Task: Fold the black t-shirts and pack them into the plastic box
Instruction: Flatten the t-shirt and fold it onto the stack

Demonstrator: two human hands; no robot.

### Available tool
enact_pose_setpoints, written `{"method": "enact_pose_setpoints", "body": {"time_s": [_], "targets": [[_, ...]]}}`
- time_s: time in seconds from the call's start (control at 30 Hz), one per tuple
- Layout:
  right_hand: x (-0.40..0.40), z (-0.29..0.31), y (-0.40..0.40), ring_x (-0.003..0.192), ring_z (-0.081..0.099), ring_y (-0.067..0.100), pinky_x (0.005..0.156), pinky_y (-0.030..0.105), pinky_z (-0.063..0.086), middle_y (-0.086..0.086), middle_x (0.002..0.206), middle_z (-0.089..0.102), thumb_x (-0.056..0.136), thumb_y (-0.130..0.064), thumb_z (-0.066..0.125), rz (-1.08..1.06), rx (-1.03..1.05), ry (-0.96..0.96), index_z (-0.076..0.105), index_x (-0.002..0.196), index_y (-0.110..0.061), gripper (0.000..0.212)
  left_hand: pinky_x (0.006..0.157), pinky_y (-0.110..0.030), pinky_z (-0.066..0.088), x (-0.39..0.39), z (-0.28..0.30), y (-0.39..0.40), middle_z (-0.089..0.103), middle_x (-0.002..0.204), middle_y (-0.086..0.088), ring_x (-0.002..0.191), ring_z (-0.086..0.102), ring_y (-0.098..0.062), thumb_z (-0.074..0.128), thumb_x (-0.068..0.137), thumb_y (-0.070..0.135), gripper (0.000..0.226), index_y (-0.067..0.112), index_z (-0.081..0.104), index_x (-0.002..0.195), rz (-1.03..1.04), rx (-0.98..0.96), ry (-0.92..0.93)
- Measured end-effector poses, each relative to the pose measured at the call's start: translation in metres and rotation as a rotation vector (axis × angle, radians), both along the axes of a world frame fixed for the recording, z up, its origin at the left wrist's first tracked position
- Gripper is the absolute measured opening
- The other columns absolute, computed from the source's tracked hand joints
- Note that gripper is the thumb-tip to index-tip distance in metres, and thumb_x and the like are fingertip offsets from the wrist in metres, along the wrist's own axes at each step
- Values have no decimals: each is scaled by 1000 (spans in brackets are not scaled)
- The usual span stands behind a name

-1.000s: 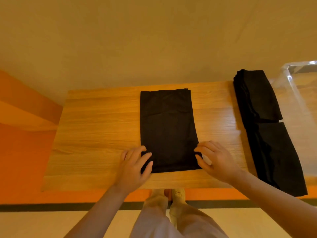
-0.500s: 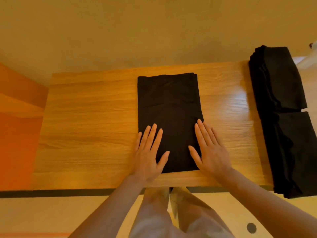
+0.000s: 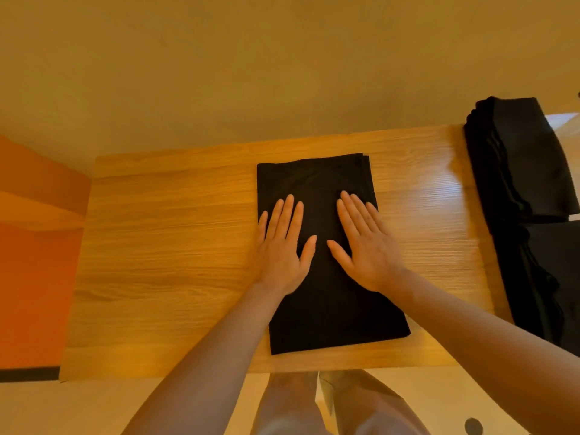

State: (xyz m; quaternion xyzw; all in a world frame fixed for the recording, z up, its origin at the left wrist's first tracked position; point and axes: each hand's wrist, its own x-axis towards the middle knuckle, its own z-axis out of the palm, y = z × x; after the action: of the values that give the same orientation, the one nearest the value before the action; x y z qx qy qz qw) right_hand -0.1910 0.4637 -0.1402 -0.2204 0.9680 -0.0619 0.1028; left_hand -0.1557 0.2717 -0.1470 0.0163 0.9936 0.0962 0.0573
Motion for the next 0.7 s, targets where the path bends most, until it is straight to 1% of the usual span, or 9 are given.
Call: {"method": "enact_pose_setpoints", "body": {"time_s": [0.1, 0.23, 0.27, 0.33, 0.4, 0.47, 0.5, 0.57, 0.7], "targets": [[0, 1, 21, 148, -10, 16, 120, 37, 1, 5, 161, -6, 97, -58, 12, -27, 15, -2, 1, 153, -11, 74, 121, -43, 5, 10, -1, -14, 8, 162, -5, 149, 0, -18, 18, 98, 55, 68, 16, 11, 153, 75, 4, 10], [-3, 7, 18, 148, -6, 21, 119, 48, 1, 10, 161, 2, 98, -57, 9, -47, 78, 40, 10, 152, -5, 75, 119, -43, -4, 15, 4, -26, 7, 161, -4, 149, 0, -19, 11, 97, 57, 69, 15, 9, 153, 113, -12, 8], [-7, 10, 13, 148, -6, 22, 119, 49, 0, 11, 161, 2, 98, -56, 10, -59, 64, 53, 10, 152, -5, 74, 118, -43, -7, 10, 7, -27, 6, 161, -4, 149, -1, -19, 12, 98, 55, 68, 15, 10, 153, 124, -12, 19], [-26, 17, -5, 149, -5, 21, 119, 48, -2, 9, 161, 2, 99, -53, 13, -49, -8, 81, 9, 152, -6, 71, 117, -40, -12, -14, 15, -23, 5, 161, -3, 149, -2, -18, 13, 99, 51, 65, 14, 11, 153, 121, 7, 58], [-51, 18, -27, 148, -3, 19, 120, 44, -1, 8, 160, 4, 99, -51, 14, -5, -75, 71, 11, 153, -8, 68, 119, -37, -10, -47, 22, -13, 6, 161, -3, 149, -2, -16, 13, 101, 44, 60, 14, 14, 153, 75, 78, 74], [-70, 12, -41, 148, -2, 16, 121, 40, -1, 7, 161, 8, 98, -51, 11, 47, -56, 47, 12, 153, -11, 68, 121, -37, -1, -71, 20, -3, 8, 162, -3, 148, -1, -14, 12, 101, 40, 58, 15, 15, 153, 29, 146, 33], [-76, 7, -42, 148, -3, 14, 121, 39, -1, 5, 161, 8, 98, -53, 10, 67, -34, 40, 11, 153, -13, 68, 121, -37, 2, -77, 16, -1, 8, 162, -2, 148, -1, -14, 11, 101, 41, 58, 16, 14, 153, 12, 133, 14], [-84, 0, -34, 147, -5, 12, 121, 38, -1, 3, 161, 4, 96, -57, 10, 81, -22, 40, 7, 153, -15, 71, 121, -39, 1, -80, 6, -7, 7, 162, -1, 149, -1, -14, 10, 98, 47, 62, 18, 14, 154, -5, 55, 18], [-97, -1, -4, 147, -12, 14, 121, 38, -1, 2, 160, -9, 94, -63, 7, -7, -1, 29, -4, 153, -14, 78, 120, -40, -4, -81, -2, -33, -3, 162, 0, 148, -10, -15, 12, 95, 57, 69, 22, 5, 154, 89, -24, 0]]}}
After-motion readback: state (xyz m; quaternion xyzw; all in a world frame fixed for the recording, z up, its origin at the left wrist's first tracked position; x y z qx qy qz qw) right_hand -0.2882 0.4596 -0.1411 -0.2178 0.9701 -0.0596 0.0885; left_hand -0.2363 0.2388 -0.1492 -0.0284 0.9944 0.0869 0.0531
